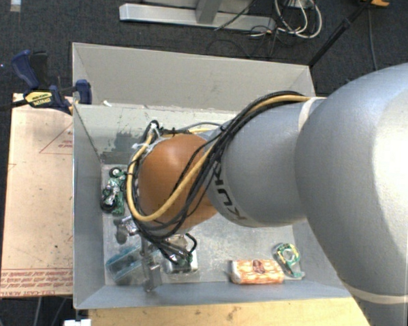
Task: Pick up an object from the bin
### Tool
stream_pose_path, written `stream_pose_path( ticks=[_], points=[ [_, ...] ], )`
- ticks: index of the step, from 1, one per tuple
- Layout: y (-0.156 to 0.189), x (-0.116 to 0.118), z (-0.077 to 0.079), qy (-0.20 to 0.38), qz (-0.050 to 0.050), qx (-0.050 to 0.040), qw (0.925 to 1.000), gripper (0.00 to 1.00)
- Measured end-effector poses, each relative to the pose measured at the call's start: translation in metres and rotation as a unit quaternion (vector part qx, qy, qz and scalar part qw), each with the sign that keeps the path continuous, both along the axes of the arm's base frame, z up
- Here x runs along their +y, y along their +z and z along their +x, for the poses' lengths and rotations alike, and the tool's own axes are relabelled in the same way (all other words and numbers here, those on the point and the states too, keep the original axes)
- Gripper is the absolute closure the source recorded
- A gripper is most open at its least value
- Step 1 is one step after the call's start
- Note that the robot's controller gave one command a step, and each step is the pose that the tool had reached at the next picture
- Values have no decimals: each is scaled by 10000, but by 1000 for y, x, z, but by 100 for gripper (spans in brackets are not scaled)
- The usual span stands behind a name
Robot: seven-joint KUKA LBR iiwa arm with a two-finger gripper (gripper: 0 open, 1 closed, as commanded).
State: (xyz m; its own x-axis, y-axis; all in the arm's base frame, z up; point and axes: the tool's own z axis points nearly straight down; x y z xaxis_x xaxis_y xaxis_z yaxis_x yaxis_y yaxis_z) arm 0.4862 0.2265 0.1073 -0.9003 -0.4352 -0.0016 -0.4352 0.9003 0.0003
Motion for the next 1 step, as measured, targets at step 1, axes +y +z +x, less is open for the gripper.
stream_pose_path(
  ticks=[1],
  points=[
    [-31,10,-1,1226,12,-50,9924,0]
  ],
)
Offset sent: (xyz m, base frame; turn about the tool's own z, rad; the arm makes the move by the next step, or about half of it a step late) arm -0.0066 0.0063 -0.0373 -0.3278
